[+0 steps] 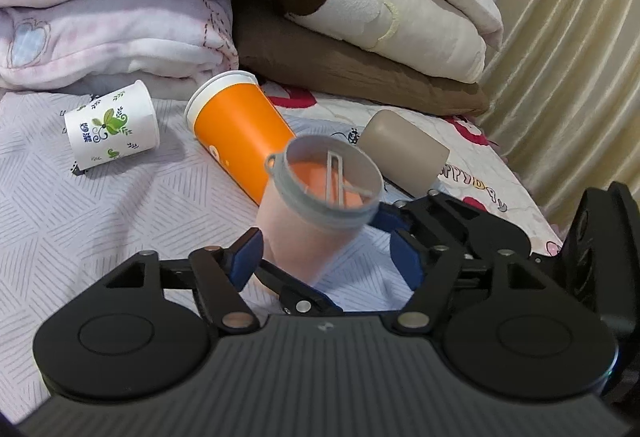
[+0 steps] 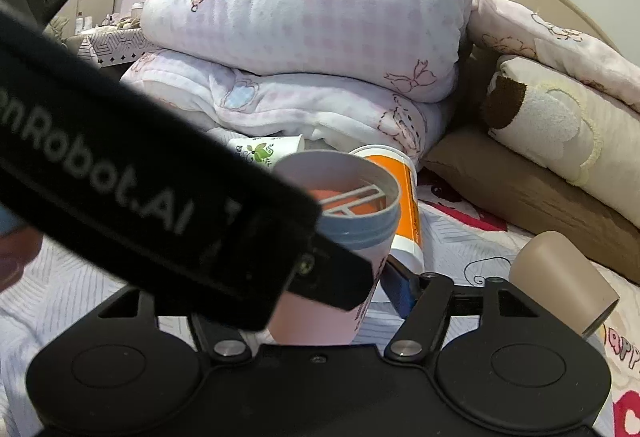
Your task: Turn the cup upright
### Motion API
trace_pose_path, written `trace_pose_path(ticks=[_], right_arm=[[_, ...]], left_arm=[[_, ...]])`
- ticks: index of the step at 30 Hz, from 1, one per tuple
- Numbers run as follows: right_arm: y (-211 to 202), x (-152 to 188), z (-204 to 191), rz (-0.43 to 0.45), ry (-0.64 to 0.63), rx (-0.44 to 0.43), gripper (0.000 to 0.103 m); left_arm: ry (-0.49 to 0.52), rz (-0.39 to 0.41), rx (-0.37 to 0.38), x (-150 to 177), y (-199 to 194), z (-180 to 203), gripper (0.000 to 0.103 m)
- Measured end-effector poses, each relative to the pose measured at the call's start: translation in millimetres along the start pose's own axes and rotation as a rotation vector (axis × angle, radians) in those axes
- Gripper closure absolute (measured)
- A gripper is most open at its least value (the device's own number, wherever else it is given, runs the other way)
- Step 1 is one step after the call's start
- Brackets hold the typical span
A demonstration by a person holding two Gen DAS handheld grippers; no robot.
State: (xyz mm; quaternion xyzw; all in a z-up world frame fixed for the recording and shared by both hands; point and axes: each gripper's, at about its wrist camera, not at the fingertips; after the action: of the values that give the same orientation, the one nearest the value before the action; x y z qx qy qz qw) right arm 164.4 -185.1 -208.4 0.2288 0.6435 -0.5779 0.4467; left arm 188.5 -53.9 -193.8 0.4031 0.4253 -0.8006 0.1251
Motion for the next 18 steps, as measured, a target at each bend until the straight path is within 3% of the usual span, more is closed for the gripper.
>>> trace_pose_path(ticks=[7,11,14,18], right_arm=[[-0.2,-9.5,9.8,-0.062,0.094,-0.003,0.023],[-4.2,-11.9,9.3,-0.100,0.092,-0.005,0.022],[-4.1,-12.2,5.7,-0.186,0.091,0.046,0.022],[-13.9,-13.8,1.5,-0.253,0.122,0.045,0.022]], left_arm=[[-0.007,-0.006,-0.004,-0.7,-5.7,2.1,0.028],[-0.019,-0.047,-0.031,0.3,-10.1,2.4,0.025],[0.014,-0.077,-0.069,1.1,-15.5,6.1,0.025],[-0.034,-0.126,-0.089,-1.1,-34.3,4.8,0.025]])
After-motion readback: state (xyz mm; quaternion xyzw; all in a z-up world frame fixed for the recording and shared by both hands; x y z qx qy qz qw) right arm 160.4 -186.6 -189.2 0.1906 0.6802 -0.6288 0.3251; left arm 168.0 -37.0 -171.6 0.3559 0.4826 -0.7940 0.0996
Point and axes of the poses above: each gripper's, at about its wrist camera, not at the fingertips, and y roughly the way its jaws point, z to its right, x to its underside, and after that the axes turned 7 degrees about y, right-handed
